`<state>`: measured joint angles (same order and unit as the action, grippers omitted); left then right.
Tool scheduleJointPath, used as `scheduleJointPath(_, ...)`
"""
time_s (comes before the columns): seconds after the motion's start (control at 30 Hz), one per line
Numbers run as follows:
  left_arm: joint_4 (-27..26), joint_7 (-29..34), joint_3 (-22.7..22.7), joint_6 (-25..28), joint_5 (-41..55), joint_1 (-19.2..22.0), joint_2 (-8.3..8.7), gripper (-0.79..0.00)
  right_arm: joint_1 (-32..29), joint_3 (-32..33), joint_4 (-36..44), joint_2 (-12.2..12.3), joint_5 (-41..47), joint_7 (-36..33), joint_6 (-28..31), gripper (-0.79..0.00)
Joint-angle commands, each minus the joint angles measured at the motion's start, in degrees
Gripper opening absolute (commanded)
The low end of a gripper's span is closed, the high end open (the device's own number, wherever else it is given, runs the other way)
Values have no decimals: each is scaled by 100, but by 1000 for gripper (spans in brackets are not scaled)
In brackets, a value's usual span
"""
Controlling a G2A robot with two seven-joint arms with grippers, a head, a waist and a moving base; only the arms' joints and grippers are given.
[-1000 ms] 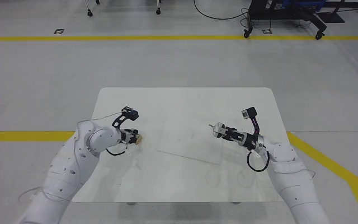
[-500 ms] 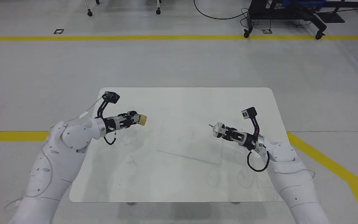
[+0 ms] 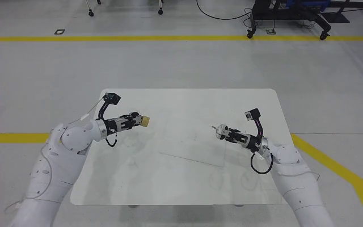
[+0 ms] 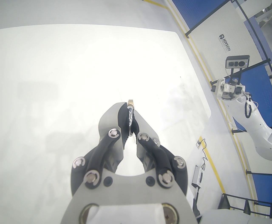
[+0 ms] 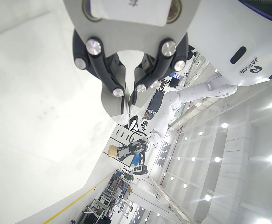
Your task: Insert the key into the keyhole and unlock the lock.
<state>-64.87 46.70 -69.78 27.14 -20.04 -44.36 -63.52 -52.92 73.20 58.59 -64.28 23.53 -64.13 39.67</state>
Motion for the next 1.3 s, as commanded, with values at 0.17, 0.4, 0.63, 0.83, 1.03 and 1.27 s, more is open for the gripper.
scheduleJointPath(0.17,0,0,0,0,0,0,0,-785,0,0,0,0,0,0,0,-785)
scheduleJointPath(0.4,-91,-610,194,-90,529,-59,-113,-785,-104,-146,188,-63,250,426,-403,-785)
scheduleJointPath(0.63,1027,-469,1087,237,2719,499,-582,-785,26,-507,-238,-264,1172,752,-689,-785)
scheduleJointPath(0.83,1236,-384,1196,217,3080,629,-664,-785,21,-455,-364,-276,1413,698,-605,-785)
scheduleJointPath(1.03,790,-973,1219,291,2644,467,-669,-785,-9,-477,-220,-314,1732,878,-947,-785)
scheduleJointPath(1.27,376,-1595,1554,827,2729,214,-848,-785,382,-842,-403,-587,2720,1465,-1772,-785)
